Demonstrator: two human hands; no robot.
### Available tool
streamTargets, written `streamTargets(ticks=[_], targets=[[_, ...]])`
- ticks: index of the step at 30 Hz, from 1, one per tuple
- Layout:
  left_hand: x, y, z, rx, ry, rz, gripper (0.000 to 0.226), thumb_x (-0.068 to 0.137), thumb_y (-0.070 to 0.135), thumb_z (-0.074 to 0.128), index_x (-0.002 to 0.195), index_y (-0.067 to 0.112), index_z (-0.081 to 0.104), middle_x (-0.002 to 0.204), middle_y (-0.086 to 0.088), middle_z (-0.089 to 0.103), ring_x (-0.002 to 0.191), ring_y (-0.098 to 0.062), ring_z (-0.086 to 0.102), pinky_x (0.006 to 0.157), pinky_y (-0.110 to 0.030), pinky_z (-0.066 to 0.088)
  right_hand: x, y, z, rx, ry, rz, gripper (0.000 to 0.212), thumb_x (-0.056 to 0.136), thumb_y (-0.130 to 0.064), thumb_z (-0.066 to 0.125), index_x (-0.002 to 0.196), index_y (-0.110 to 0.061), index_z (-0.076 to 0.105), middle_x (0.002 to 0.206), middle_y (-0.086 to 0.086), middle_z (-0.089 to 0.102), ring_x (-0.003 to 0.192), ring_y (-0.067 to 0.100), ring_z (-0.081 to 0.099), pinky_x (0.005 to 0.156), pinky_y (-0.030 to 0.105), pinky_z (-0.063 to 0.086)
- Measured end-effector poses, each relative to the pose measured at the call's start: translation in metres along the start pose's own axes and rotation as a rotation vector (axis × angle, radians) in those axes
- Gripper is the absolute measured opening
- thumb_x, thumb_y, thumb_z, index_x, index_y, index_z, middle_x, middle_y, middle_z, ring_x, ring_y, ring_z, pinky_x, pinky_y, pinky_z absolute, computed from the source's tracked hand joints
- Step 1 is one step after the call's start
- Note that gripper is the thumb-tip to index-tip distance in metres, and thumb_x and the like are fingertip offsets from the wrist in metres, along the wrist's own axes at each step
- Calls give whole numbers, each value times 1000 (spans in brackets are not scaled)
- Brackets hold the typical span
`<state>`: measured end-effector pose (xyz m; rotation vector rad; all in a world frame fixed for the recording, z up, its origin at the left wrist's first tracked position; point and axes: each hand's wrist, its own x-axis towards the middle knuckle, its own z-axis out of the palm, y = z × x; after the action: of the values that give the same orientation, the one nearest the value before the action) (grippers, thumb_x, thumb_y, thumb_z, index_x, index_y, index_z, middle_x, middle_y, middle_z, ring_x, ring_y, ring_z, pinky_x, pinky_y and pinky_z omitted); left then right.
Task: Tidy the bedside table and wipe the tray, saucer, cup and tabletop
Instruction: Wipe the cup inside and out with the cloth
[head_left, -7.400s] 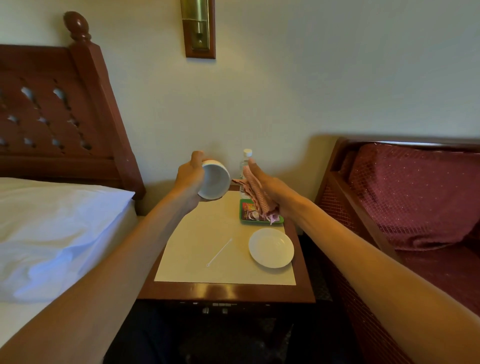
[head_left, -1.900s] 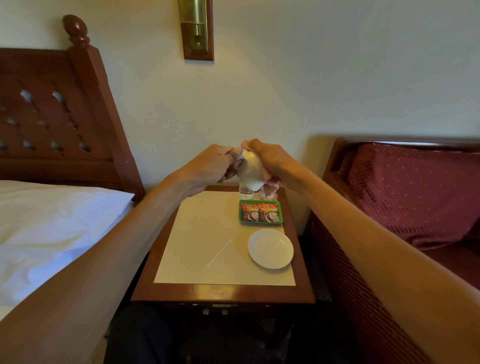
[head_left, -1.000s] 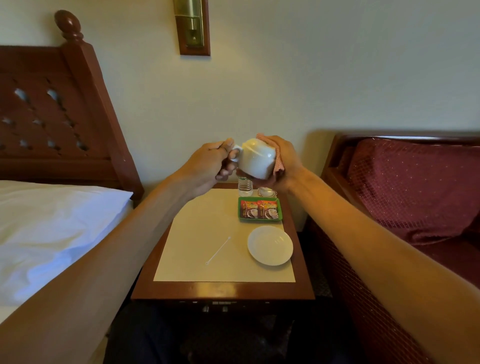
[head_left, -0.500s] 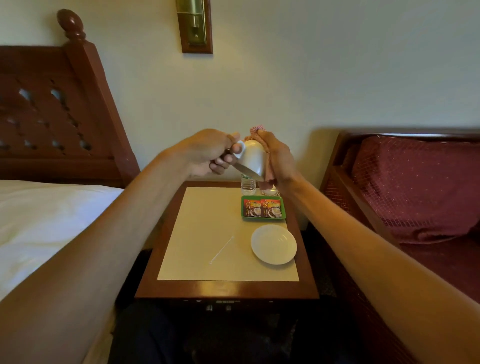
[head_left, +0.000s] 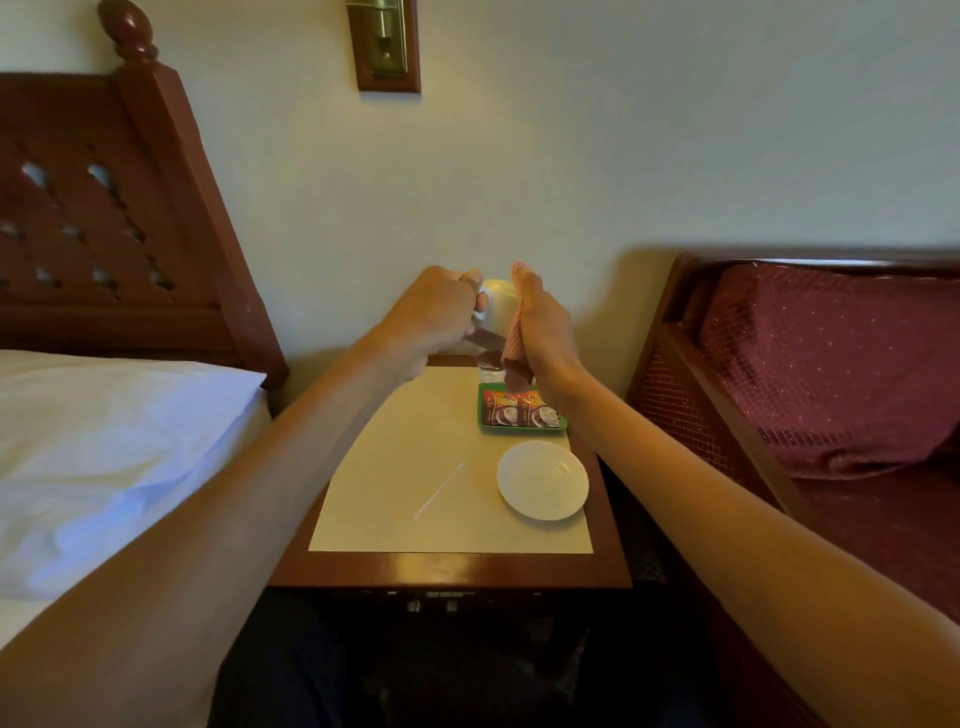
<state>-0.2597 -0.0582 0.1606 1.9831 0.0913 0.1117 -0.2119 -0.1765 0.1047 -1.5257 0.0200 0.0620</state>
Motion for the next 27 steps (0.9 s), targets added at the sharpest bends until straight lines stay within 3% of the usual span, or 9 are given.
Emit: streamTargets(ticks=[3,5,8,11,14,17,20,24,27], targets=[[4,11,-11,92,-84,-97,35,102,25,42,72,14,56,55,0,45,40,-10,33,39,-19,24,1,4,-12,171,-393,225,66,95,-61,44,121,-2,62,103,29,67,75,37,67,67,47,60],[4,12,-12,-2,-156,-189,32,101,31,50,76,12,59,49,2,45,35,-7,29,36,-17,21,1,10,-16,238,-482,277,59,97,-59,43,115,-7,65,98,23,67,76,35,64,75,51,59],[8,7,-10,-75,-138,-219,31,94,30,67,76,5,63,50,-3,51,36,-8,33,35,-17,25,0,24,-22,283,-495,347,57,94,-59,48,109,-7,66,104,27,59,83,40,61,74,51,57],[9,0,-7,-35,-75,-88,23,88,21,75,79,4,61,61,-12,58,41,-12,42,37,-19,33,-2,34,-26,218,-521,400,57,87,-59,55,109,-7,67,114,28,54,104,45,53,89,57,51],[6,-8,-3,132,-115,166,15,94,25,66,93,10,64,65,-8,64,44,-11,49,43,-19,40,1,37,-34,137,-546,453,57,86,-59,56,105,-8,71,112,26,62,104,48,55,109,57,34],[6,-11,-3,306,-251,290,26,100,37,56,91,20,73,66,2,60,50,-6,51,52,-17,42,2,32,-45,107,-581,482,62,85,-59,57,114,-6,65,114,27,60,88,48,64,88,48,51],[11,-14,-3,348,-339,365,25,92,47,64,96,25,74,66,11,59,56,-4,52,57,-15,40,3,30,-57,168,-670,492,60,95,-59,44,111,-4,63,103,30,67,75,43,68,62,37,59],[23,-28,11,397,-266,532,30,88,47,68,95,18,73,69,1,60,59,-7,48,59,-23,39,8,40,-67,202,-746,440,57,95,-59,49,124,-10,52,133,42,46,103,48,55,77,50,55],[33,-36,23,450,-272,616,24,95,38,63,88,15,67,68,-2,55,60,-9,42,60,-30,37,12,50,-81,189,-657,393,53,93,-56,55,122,-12,54,123,38,53,104,50,56,85,58,46]])
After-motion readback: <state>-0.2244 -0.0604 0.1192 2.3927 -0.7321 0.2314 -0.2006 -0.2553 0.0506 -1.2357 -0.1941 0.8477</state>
